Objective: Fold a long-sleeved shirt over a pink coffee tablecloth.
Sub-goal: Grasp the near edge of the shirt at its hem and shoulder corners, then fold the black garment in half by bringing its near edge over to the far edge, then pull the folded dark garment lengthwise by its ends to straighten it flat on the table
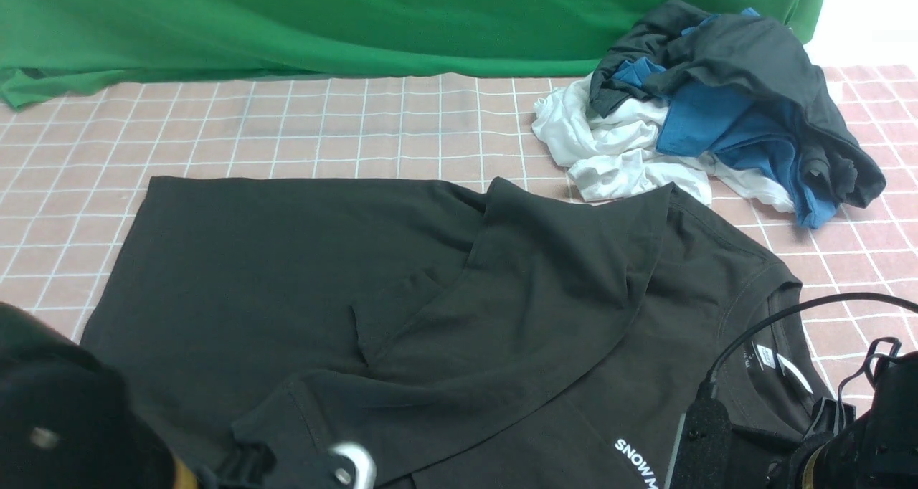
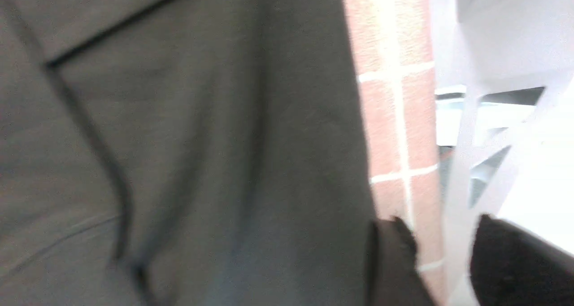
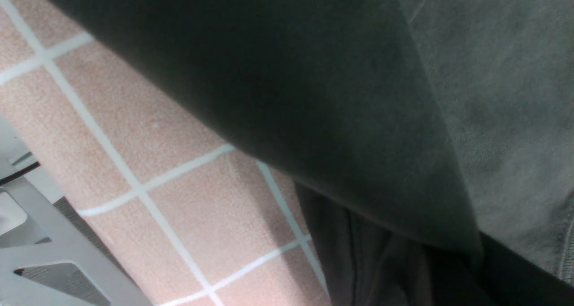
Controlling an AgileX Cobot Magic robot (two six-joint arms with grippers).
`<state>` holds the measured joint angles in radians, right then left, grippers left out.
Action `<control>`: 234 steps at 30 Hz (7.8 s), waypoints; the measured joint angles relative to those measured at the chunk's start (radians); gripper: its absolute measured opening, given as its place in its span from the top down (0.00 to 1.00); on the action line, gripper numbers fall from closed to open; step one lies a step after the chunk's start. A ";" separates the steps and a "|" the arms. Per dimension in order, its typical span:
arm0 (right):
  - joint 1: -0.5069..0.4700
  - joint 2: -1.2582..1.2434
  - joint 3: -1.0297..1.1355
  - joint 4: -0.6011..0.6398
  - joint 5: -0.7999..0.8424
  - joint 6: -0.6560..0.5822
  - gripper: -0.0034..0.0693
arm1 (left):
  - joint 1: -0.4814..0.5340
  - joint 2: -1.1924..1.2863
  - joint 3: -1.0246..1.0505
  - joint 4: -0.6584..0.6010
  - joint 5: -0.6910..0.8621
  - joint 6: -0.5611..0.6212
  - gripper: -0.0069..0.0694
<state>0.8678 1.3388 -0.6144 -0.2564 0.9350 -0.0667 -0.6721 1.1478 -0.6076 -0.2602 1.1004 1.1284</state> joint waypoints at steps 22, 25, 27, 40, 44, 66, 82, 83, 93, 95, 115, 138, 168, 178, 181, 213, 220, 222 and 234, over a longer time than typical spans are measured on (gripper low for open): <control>0.000 0.000 0.000 0.016 0.000 0.000 0.88 | -0.033 0.022 0.215 0.223 -0.141 -0.208 0.46; 0.000 0.000 0.000 0.016 0.000 0.000 0.88 | -0.033 0.010 0.215 0.232 -0.152 -0.215 0.47; 0.000 0.000 0.000 0.016 0.000 0.000 0.88 | -0.033 0.010 0.215 0.238 -0.159 -0.217 0.47; 0.000 0.000 0.000 0.022 0.000 -0.001 0.88 | 0.065 0.010 0.226 0.176 -0.236 -0.122 0.47; 0.000 0.000 0.000 0.026 0.000 0.000 0.88 | 0.065 0.010 0.253 0.140 -0.230 -0.050 0.47; 0.000 0.000 0.000 0.045 0.000 0.000 0.88 | 0.065 -0.028 0.309 0.232 -0.336 -0.128 0.79; 0.000 -0.100 -0.020 0.050 0.109 0.043 0.88 | 0.067 -0.144 0.047 0.271 0.020 -0.229 0.87; 0.000 -0.114 -0.020 0.050 0.124 0.050 0.88 | 0.067 -0.148 0.030 0.271 0.043 -0.246 0.87; -0.032 -0.110 -0.082 0.039 0.095 0.079 0.88 | 0.074 -0.139 -0.034 0.385 -0.128 -0.389 0.87; -0.088 -0.075 -0.128 0.031 0.079 0.076 0.88 | 0.111 -0.108 -0.045 0.420 -0.178 -0.410 0.87; -0.499 0.362 -0.534 0.030 -0.144 0.014 0.88 | 0.537 0.402 -0.471 0.286 -0.313 -0.216 0.87; -0.607 0.698 -0.858 0.043 -0.223 -0.041 0.88 | 0.545 0.774 -0.865 0.431 -0.364 -0.295 0.87; -0.464 0.596 -0.825 0.484 -0.218 -0.279 0.91 | 0.558 0.625 -0.847 0.234 -0.281 -0.539 0.88; -0.507 0.788 -0.949 0.490 -0.383 -0.298 0.92 | 0.558 0.470 -0.567 0.167 -0.272 -0.534 0.89; -0.535 0.822 -1.006 0.490 -0.465 -0.298 0.92 | 0.558 0.433 -0.483 0.161 -0.292 -0.534 0.89; -0.437 0.608 -0.901 0.497 -0.162 -0.326 0.90 | 0.727 0.525 -0.380 0.042 -0.435 -0.288 0.49; -0.437 0.608 -0.831 0.497 -0.210 -0.338 0.90 | 0.727 0.527 -0.380 0.035 -0.477 0.046 0.43; -0.437 0.608 -0.819 0.497 -0.215 -0.342 0.90 | 0.727 0.527 -0.380 0.023 -0.484 0.118 0.43; -0.437 0.608 -0.805 0.497 -0.265 -0.345 0.90 | 0.645 0.541 -0.378 -0.097 -0.598 0.334 0.43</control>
<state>0.4304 1.9464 -1.4190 0.2405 0.6697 -0.4119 -0.0274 1.6885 -0.9853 -0.3568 0.5020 1.4622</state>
